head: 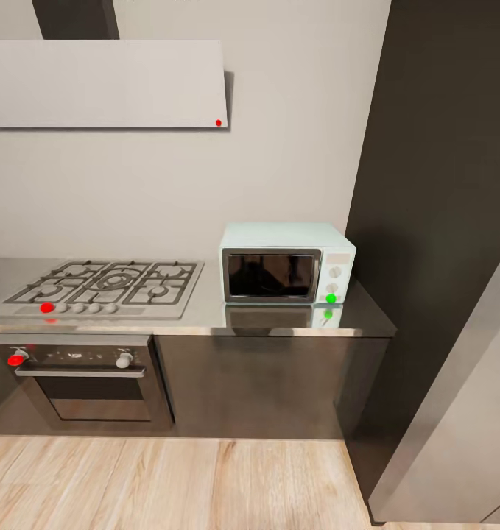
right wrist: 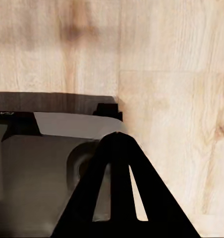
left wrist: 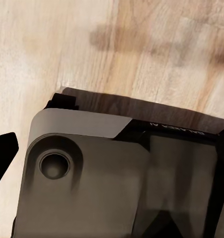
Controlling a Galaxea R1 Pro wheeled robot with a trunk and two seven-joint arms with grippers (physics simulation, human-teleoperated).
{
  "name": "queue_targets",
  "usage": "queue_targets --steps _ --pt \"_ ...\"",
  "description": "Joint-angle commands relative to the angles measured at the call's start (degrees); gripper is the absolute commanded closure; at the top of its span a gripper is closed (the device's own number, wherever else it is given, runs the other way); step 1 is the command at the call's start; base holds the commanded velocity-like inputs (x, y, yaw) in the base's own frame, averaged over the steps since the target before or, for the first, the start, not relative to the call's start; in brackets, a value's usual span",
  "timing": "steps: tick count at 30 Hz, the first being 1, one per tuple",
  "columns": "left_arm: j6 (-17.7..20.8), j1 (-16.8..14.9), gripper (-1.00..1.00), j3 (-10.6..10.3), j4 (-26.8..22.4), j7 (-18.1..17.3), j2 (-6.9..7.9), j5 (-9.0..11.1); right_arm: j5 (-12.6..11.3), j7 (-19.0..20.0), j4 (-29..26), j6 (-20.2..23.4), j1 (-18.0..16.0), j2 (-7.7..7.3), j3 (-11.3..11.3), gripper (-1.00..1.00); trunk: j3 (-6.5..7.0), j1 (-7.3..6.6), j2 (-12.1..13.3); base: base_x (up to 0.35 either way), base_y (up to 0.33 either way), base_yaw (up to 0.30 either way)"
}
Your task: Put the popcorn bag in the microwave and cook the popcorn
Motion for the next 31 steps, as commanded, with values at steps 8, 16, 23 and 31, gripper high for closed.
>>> queue_targets --steps 8,16,23,31 --pt "0.0 0.0 -1.00 -0.5 -0.2 -0.2 0.55 -0.4 -0.3 -0.4 -0.2 -5.1 6.6 0.61 -0.5 1.00 -0.05 0.00 0.0 0.000 0.000 0.000" --pt "0.0 0.0 -1.00 -0.5 -0.2 -0.2 0.54 -0.4 -0.2 -0.4 -0.2 -5.1 6.5 0.61 -0.5 1.00 -0.05 0.00 0.0 0.000 0.000 0.000" --pt "0.0 0.0 -1.00 -0.4 -0.2 -0.2 0.59 -0.4 -0.2 -0.4 -0.2 -5.0 6.5 0.61 -0.5 1.00 -0.05 0.00 0.0 0.000 0.000 0.000" --pt "0.0 0.0 -1.00 -0.3 -0.2 -0.2 4.12 -0.2 -0.2 -0.4 -0.2 -5.1 6.6 0.61 -0.5 1.00 -0.05 0.00 0.0 0.000 0.000 0.000"
